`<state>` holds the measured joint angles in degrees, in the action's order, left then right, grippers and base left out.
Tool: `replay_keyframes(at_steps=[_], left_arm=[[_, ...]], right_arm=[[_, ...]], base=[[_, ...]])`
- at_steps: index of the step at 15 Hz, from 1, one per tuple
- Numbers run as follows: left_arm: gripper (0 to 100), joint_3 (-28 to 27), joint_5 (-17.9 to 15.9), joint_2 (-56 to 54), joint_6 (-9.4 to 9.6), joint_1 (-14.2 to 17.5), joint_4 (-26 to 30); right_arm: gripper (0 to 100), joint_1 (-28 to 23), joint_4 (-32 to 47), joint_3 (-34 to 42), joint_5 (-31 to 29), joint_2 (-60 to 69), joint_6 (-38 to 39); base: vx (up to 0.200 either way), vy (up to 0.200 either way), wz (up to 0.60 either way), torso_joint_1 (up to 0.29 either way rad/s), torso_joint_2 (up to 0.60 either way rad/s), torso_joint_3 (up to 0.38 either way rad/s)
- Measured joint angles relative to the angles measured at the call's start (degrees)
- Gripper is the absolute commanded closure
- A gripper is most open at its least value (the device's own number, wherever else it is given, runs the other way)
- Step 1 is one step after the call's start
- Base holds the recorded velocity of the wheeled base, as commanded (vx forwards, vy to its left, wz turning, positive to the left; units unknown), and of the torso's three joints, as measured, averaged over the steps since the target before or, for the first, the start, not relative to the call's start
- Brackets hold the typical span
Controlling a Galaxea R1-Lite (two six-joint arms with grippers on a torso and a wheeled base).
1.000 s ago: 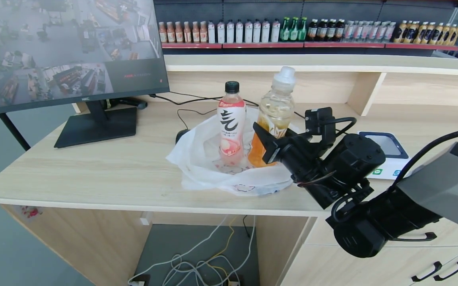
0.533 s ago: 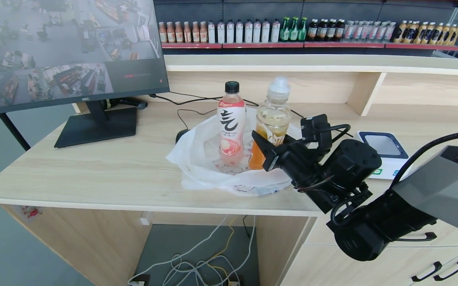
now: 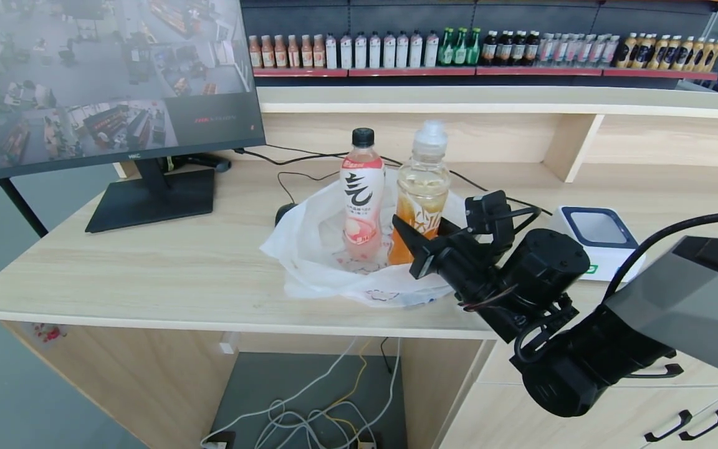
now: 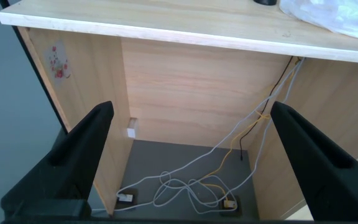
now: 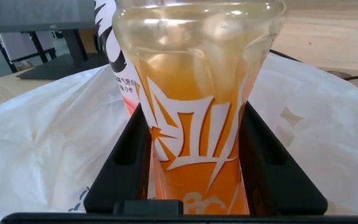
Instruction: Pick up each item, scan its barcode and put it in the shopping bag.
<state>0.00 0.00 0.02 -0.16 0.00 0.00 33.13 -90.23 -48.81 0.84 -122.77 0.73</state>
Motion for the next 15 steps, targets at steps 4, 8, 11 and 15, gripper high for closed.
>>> replay_keyframes(at_steps=[4,8,11,15], left_arm=[[0,0.0,0.0,0.0,-0.02,0.0,0.0],[0,0.0,0.0,0.0,-0.06,0.0,0.0],[0,0.0,0.0,0.0,-0.06,0.0,0.0],[0,0.0,0.0,0.0,-0.02,0.0,0.0]], right_arm=[[100,0.1,0.1,0.2,0.0,-0.3,0.4],[100,-0.1,0.3,0.3,1.4,-0.3,0.5],[0,-0.1,0.4,0.3,1.8,-0.3,0.3],[0,-0.1,0.7,0.7,-0.3,-0.2,2.4]], base=[[0.000,0.000,0.00,0.000,0.00,0.000],[0.000,0.000,0.00,0.000,0.00,0.000],[0.000,0.000,0.00,0.000,0.00,0.000],[0.000,0.000,0.00,0.000,0.00,0.000]])
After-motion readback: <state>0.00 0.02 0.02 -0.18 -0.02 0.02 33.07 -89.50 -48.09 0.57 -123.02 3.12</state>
